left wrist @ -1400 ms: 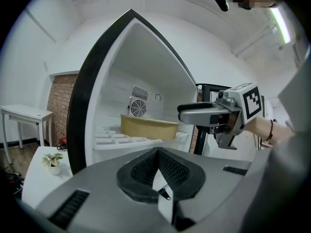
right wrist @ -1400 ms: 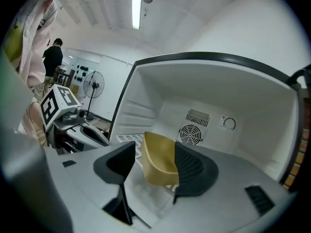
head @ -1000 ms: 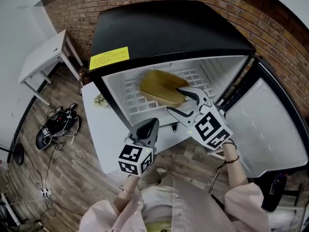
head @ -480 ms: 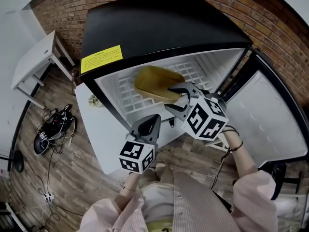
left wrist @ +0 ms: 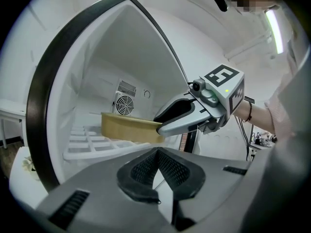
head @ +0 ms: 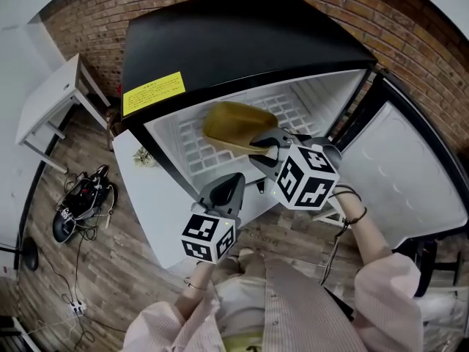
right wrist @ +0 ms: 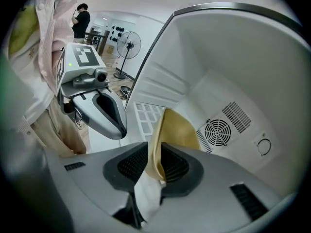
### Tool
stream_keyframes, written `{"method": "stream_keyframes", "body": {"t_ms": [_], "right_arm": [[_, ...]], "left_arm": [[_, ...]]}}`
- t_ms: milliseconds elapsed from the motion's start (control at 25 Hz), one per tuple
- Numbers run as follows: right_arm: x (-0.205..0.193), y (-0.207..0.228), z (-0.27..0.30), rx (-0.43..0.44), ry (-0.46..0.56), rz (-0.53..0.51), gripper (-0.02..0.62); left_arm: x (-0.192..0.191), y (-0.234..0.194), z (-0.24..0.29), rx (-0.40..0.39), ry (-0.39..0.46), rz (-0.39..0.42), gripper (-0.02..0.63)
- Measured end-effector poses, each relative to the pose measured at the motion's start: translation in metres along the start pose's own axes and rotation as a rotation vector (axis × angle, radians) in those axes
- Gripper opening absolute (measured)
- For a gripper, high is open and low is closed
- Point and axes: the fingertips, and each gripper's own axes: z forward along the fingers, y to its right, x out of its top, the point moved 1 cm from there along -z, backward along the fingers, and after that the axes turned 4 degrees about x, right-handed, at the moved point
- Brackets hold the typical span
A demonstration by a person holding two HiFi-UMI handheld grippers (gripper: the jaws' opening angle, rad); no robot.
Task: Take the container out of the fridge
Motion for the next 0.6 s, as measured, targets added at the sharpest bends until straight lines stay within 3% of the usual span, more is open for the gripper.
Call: {"method": "stream_keyframes", "body": {"t_ms": [120,600], "right_arm": [[0.0,0.0,0.0,-0.004,-0.008,0.002,0.046],[0.004,-0.002,-0.001,0.002,-0.008,0.044,0.025]], "left_arm": [[0.0,-0.001,-0.002,-0.002,0.0,0.001,-0.009],[0.0,-0.003,-0.012,-0.015,-0.001,-0.003,-0.009]]}}
